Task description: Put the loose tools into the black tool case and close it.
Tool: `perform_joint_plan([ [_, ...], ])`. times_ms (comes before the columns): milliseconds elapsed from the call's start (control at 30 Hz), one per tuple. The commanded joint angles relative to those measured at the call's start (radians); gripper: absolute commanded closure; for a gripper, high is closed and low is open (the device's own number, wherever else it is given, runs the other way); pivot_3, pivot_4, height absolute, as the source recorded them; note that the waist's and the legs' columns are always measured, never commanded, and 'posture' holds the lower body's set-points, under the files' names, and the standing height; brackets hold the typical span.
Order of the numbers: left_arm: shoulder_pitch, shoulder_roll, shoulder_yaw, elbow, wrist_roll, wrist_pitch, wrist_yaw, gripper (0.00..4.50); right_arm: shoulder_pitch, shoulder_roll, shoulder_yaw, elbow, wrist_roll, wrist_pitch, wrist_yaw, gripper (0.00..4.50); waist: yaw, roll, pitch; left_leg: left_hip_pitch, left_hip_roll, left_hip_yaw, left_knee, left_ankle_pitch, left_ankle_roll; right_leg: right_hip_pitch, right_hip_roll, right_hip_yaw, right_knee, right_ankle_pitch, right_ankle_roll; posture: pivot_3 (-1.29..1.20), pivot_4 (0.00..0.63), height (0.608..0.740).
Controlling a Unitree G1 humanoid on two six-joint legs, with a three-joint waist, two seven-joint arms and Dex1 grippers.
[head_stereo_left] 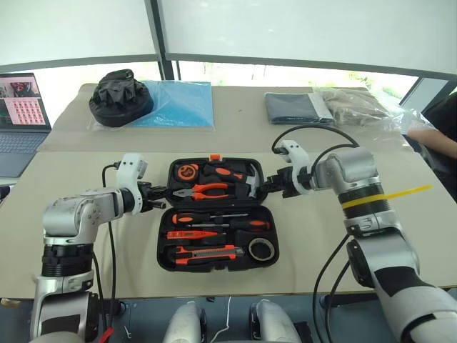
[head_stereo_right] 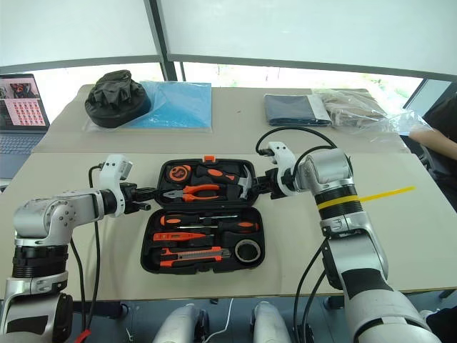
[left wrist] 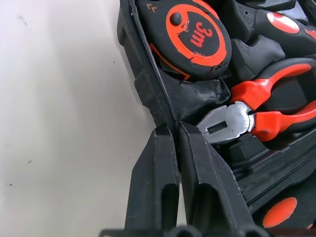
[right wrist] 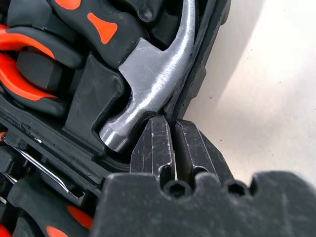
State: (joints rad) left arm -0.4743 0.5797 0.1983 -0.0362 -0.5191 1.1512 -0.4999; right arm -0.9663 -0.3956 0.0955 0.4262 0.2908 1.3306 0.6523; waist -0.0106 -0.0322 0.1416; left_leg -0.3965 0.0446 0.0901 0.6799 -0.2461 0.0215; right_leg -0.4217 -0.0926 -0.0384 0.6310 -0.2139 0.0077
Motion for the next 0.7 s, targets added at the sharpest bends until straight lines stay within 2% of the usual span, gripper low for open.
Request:
perform_joint_plan([
  [33, 0.052, -0.002, 0.049, -0.026, -0.007, -0.182, -0.073, 4.46, 0.062, -0.008, -0.026, -0.097, -0.005, -0.216, 0.011, 4.50, -0.002, 0.000, 0.000, 0.000, 0.000, 0.000, 0.000, 0.000, 0.000, 0.000, 0.000, 0.000, 0.000, 0.000, 0.000, 0.00, 0.150, 0.740],
  [100, 0.088, 0.001, 0.066, -0.046, -0.006, -0.265, -0.107, 4.46, 0.109, -0.030, -0.012, -0.188, -0.008, -0.374, 0.071, 4.50, -0.004, 0.000, 0.001, -0.002, 0.001, 0.000, 0.000, 0.001, -0.001, -0.002, 0.001, 0.000, -0.001, 0.001, -0.001, 0.00, 0.150, 0.740],
  [167, 0.138, 0.007, 0.075, -0.065, 0.027, -0.424, -0.154, 4.46, 0.170, -0.062, 0.013, -0.276, -0.038, -0.553, 0.117, 4.50, -0.004, 0.001, 0.002, -0.004, 0.001, 0.000, 0.000, 0.001, -0.001, -0.005, 0.001, 0.000, -0.001, 0.001, -0.001, 0.00, 0.150, 0.740],
  [200, 0.169, 0.000, 0.090, -0.076, 0.043, -0.521, -0.172, 4.46, 0.216, -0.107, 0.059, -0.320, -0.105, -0.731, 0.141, 4.50, -0.004, 0.001, 0.002, -0.006, 0.001, 0.000, 0.000, 0.001, -0.001, -0.007, 0.001, 0.000, -0.001, 0.001, -0.001, 0.00, 0.150, 0.740],
  [233, 0.219, -0.017, 0.114, -0.099, 0.056, -0.656, -0.206, 4.46, 0.281, -0.194, 0.138, -0.350, -0.215, -1.058, 0.199, 4.50, -0.004, 0.001, 0.002, -0.009, 0.001, 0.000, 0.000, 0.001, -0.001, -0.010, 0.001, 0.001, -0.001, 0.001, -0.001, 0.00, 0.150, 0.740],
  [267, 0.253, -0.029, 0.130, -0.110, 0.062, -0.748, -0.228, 4.46, 0.323, -0.255, 0.193, -0.361, -0.291, -1.291, 0.238, 4.50, -0.001, 0.001, 0.003, -0.014, 0.000, 0.001, 0.000, 0.001, -0.001, -0.014, 0.001, 0.001, -0.001, 0.001, -0.001, 0.00, 0.150, 0.740],
  [300, 0.281, -0.039, 0.139, -0.115, 0.074, -0.833, -0.239, 4.46, 0.355, -0.291, 0.220, -0.350, -0.327, -1.465, 0.268, 4.50, 0.001, 0.001, 0.003, -0.019, -0.002, 0.001, 0.000, 0.001, 0.000, -0.019, -0.001, 0.001, -0.001, 0.001, 0.001, 0.00, 0.150, 0.740],
  [433, 0.424, -0.011, 0.080, -0.106, 0.240, -1.180, -0.286, 4.46, 0.465, -0.278, 0.151, -0.296, -0.284, -1.588, 0.211, 4.50, -0.004, 0.000, 0.003, -0.018, -0.001, 0.004, -0.001, 0.000, 0.000, -0.018, 0.000, 0.001, -0.005, 0.000, 0.002, 0.00, 0.150, 0.740],
  [567, 0.546, 0.059, -0.016, -0.046, 0.434, -1.538, -0.342, 4.46, 0.540, -0.292, 0.130, -0.236, -0.361, -1.775, 0.134, 4.50, -0.003, 0.000, 0.003, -0.014, 0.001, 0.007, -0.001, -0.002, 0.002, -0.015, 0.000, 0.002, -0.005, 0.000, 0.001, 0.00, 0.150, 0.740],
  [633, 0.590, 0.091, -0.053, -0.012, 0.487, -1.666, -0.360, 4.46, 0.567, -0.305, 0.129, -0.210, -0.384, -1.847, 0.124, 4.50, 0.001, 0.000, 0.003, -0.010, 0.002, 0.008, -0.001, -0.002, 0.002, -0.012, -0.001, 0.002, -0.005, 0.000, 0.000, 0.00, 0.150, 0.740],
  [667, 0.604, 0.097, -0.054, 0.008, 0.491, -1.698, -0.352, 4.49, 0.586, -0.309, 0.122, -0.200, -0.379, -1.872, 0.123, 4.11, 0.003, 0.002, 0.002, -0.008, 0.002, 0.008, -0.002, -0.002, 0.003, -0.009, -0.002, 0.001, -0.006, -0.001, 0.000, 0.00, 0.150, 0.740],
  [700, 0.617, 0.098, -0.046, 0.021, 0.483, -1.700, -0.339, 3.92, 0.603, -0.320, 0.119, -0.187, -0.385, -1.914, 0.119, 3.65, 0.005, 0.002, 0.002, -0.004, 0.002, 0.008, -0.002, -0.003, 0.003, -0.006, -0.002, 0.001, -0.007, -0.002, -0.001, 0.00, 0.150, 0.740],
])
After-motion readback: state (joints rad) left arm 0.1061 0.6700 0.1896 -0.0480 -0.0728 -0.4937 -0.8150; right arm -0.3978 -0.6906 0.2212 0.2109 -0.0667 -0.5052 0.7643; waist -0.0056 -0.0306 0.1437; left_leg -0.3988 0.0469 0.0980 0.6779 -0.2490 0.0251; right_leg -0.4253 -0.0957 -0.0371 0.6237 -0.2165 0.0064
